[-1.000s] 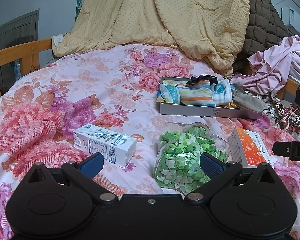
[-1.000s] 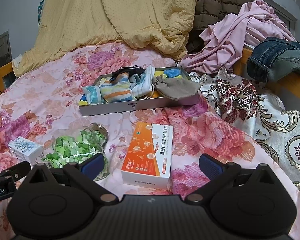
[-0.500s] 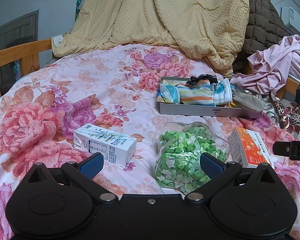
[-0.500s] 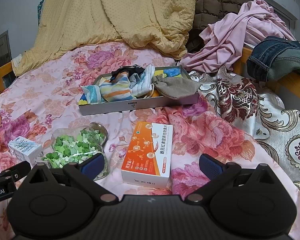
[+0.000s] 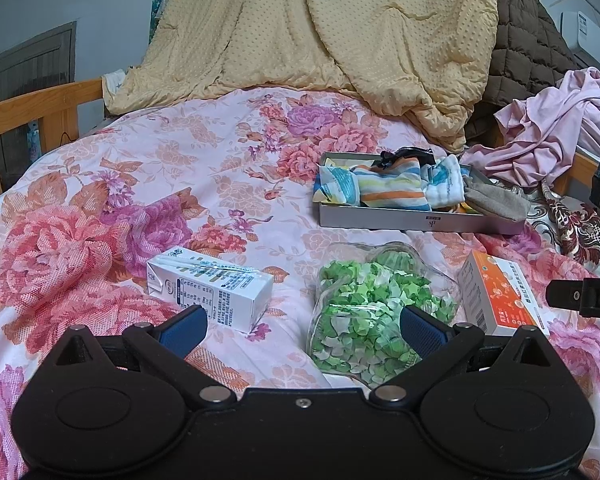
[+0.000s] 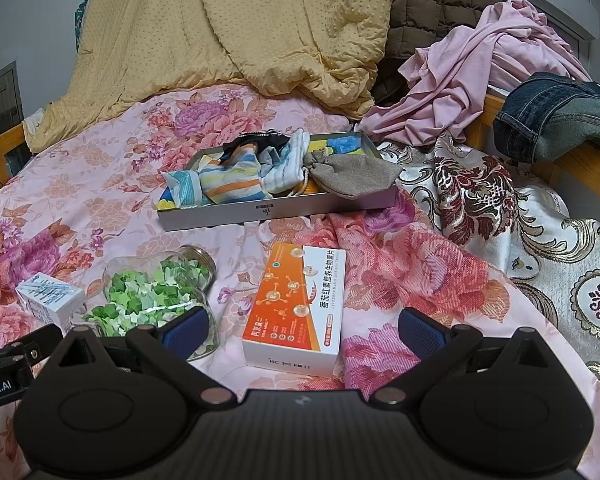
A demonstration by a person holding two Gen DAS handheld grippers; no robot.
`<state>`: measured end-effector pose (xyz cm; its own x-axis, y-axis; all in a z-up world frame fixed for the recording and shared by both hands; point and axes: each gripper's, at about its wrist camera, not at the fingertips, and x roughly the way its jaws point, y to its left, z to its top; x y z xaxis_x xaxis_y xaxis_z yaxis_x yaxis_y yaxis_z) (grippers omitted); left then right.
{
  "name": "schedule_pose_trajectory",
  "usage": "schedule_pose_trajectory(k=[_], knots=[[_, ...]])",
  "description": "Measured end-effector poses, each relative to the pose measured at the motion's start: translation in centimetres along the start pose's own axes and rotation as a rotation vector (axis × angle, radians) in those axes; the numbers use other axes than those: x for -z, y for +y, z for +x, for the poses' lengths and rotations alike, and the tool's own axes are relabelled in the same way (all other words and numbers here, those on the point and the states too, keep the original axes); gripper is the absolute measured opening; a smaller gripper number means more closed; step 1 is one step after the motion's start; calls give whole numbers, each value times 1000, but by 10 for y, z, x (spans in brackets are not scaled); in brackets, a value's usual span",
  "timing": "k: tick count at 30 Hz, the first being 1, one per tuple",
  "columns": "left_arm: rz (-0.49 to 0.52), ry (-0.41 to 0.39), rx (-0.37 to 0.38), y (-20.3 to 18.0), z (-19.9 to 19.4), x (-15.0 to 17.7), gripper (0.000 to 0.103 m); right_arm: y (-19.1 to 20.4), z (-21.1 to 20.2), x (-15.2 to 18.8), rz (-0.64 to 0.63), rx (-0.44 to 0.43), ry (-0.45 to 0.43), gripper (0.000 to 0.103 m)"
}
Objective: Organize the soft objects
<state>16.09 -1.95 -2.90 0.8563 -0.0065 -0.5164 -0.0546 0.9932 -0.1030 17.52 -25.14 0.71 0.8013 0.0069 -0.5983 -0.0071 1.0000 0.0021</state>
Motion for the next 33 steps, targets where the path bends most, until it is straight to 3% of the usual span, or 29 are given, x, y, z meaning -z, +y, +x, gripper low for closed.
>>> schedule_pose_trajectory(k=[33], knots=[[-22, 31, -8, 1, 1, -1, 102, -1, 1, 3, 1, 1, 4, 103]])
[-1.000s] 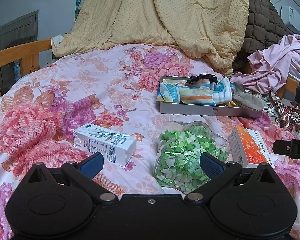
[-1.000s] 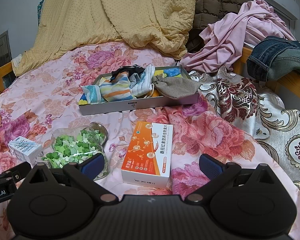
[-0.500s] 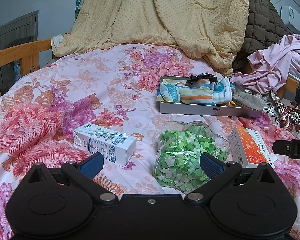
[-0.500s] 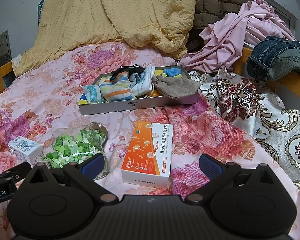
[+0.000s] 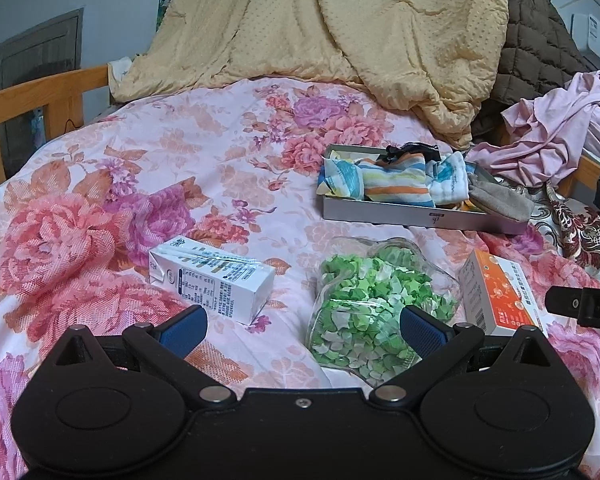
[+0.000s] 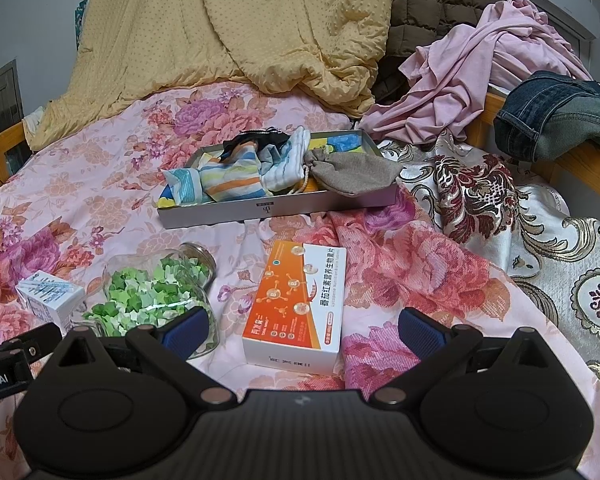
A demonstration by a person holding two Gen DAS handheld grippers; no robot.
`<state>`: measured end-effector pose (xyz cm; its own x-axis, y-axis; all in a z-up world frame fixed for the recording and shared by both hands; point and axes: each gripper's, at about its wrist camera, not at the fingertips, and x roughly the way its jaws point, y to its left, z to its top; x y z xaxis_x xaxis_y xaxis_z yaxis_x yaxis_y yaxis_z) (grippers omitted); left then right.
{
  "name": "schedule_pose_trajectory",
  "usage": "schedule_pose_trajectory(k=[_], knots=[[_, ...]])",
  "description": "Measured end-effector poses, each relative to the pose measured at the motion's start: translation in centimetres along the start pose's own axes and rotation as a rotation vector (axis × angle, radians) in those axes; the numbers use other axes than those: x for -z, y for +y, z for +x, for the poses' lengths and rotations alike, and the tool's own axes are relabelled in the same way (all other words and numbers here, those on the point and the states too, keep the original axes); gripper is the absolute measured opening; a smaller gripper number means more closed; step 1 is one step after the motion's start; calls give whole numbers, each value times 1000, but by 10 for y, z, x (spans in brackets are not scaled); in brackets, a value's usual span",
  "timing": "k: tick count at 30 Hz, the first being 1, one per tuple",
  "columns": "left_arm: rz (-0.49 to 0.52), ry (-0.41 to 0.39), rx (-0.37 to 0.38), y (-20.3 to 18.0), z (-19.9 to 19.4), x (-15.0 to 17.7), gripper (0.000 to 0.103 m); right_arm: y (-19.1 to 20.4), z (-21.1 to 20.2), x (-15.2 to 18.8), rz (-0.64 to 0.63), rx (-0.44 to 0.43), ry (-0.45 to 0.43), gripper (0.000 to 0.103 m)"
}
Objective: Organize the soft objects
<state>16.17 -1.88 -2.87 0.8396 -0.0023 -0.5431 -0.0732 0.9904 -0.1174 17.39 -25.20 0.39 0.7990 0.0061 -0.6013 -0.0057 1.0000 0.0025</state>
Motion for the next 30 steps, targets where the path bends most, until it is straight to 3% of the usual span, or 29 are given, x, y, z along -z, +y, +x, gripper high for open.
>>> schedule_pose_trajectory(k=[30], knots=[[37, 10, -31, -7, -4, -4, 102, -1, 0, 0, -1, 1, 3, 103]])
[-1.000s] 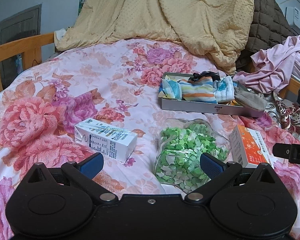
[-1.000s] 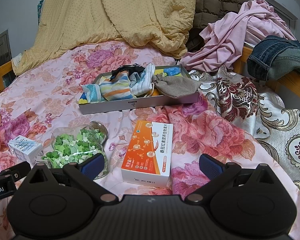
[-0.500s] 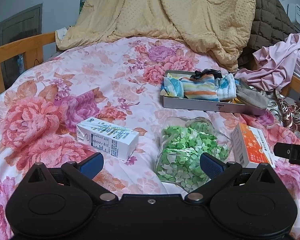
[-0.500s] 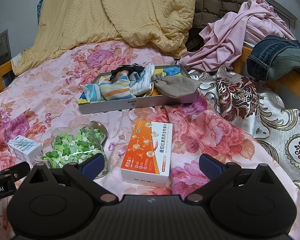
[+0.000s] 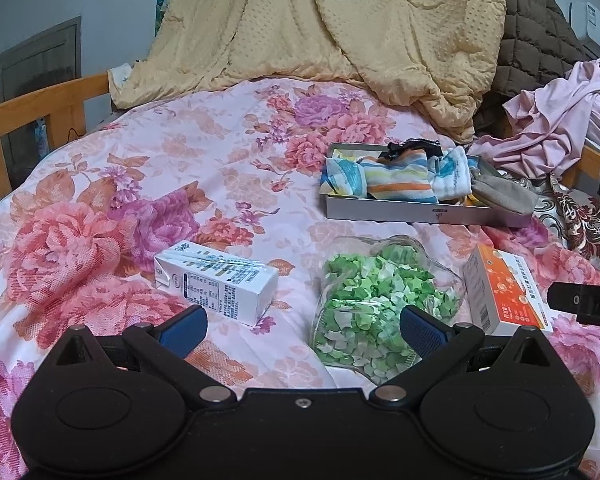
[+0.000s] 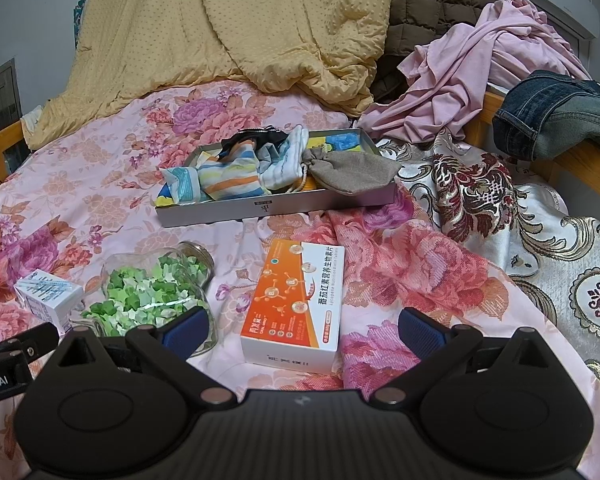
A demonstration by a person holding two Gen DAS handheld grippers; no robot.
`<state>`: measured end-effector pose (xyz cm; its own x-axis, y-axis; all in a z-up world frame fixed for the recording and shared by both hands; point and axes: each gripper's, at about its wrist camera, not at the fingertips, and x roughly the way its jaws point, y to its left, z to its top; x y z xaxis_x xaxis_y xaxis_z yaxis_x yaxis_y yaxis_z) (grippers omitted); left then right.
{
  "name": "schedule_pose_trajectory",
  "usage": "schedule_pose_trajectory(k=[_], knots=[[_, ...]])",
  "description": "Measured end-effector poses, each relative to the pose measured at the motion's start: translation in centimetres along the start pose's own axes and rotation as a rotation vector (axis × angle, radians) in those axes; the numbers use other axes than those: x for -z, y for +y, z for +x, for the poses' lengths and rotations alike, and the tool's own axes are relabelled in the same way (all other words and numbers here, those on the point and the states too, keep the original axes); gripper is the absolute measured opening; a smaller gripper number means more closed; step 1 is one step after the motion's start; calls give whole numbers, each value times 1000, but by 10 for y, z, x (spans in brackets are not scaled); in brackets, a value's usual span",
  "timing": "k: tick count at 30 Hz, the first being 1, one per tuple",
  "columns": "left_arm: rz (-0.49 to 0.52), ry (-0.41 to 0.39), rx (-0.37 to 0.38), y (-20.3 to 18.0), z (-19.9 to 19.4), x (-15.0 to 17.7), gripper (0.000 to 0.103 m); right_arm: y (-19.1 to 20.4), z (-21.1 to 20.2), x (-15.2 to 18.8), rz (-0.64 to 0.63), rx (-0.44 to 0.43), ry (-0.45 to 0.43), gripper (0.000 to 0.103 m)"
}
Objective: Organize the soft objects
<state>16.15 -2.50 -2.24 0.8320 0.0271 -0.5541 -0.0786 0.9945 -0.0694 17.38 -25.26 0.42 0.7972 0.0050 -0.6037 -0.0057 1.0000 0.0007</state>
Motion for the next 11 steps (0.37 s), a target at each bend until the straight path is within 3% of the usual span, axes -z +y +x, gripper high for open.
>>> schedule_pose_trajectory(k=[11], knots=[[5, -22, -12, 1, -2, 0, 102, 0, 0, 0, 0, 0, 1, 103]])
